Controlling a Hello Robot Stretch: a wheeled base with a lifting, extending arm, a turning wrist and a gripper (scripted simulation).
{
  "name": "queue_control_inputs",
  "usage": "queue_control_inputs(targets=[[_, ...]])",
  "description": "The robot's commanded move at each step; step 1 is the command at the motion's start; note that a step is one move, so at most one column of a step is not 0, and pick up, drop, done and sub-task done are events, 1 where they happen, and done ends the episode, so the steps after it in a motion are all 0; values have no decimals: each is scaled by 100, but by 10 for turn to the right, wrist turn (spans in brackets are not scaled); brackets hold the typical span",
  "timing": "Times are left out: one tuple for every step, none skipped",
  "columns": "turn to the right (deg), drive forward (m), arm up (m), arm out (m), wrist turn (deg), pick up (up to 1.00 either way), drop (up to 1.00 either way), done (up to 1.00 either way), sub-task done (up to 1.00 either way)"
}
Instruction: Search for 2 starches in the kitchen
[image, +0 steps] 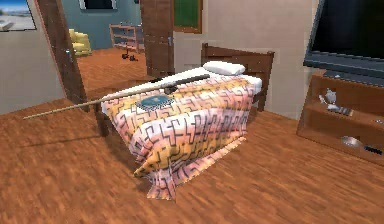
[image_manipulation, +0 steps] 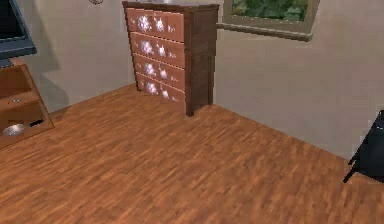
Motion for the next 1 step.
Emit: queue_control_inputs(targets=[[-60,0,0,0,0,0,0,0,0]])
